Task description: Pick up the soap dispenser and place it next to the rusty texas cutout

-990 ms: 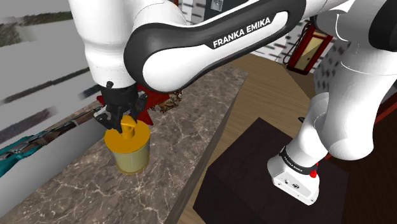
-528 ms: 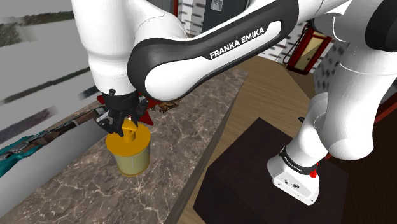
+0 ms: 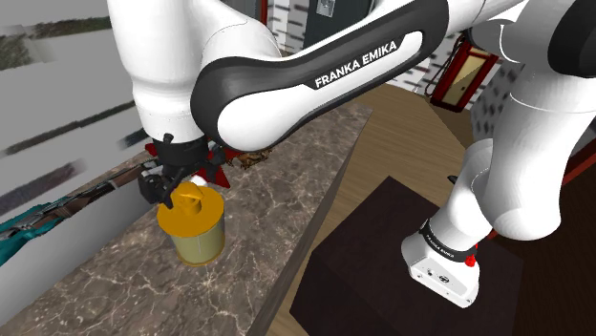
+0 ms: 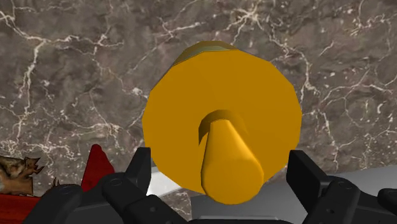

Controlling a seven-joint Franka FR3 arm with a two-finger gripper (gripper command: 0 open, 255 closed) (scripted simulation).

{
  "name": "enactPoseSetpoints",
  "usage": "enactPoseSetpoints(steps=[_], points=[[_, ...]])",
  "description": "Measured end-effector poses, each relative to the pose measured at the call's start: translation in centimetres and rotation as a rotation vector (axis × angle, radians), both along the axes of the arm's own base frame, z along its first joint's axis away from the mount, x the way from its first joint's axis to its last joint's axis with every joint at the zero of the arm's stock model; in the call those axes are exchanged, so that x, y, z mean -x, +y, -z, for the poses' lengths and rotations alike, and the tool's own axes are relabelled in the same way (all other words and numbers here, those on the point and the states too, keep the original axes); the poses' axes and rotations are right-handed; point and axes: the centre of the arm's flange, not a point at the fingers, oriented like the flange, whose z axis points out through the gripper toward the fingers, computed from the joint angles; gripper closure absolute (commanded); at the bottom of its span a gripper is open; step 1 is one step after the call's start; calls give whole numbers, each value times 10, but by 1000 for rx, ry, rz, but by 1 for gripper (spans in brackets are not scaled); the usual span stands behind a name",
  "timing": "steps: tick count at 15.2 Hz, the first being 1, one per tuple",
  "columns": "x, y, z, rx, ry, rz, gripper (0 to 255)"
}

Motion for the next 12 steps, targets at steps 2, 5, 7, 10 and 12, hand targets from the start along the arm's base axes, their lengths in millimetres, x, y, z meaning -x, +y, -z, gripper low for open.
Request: enactPoseSetpoints(steps=[2, 5, 7, 10, 12], points=[[1, 0, -5, 0, 0, 0, 0], [4, 0, -40, -1, -1, 0, 0], [5, 0, -47, -1, -1, 0, 0], [5, 0, -49, 0, 0, 0, 0], [5, 0, -50, 0, 0, 0, 0]])
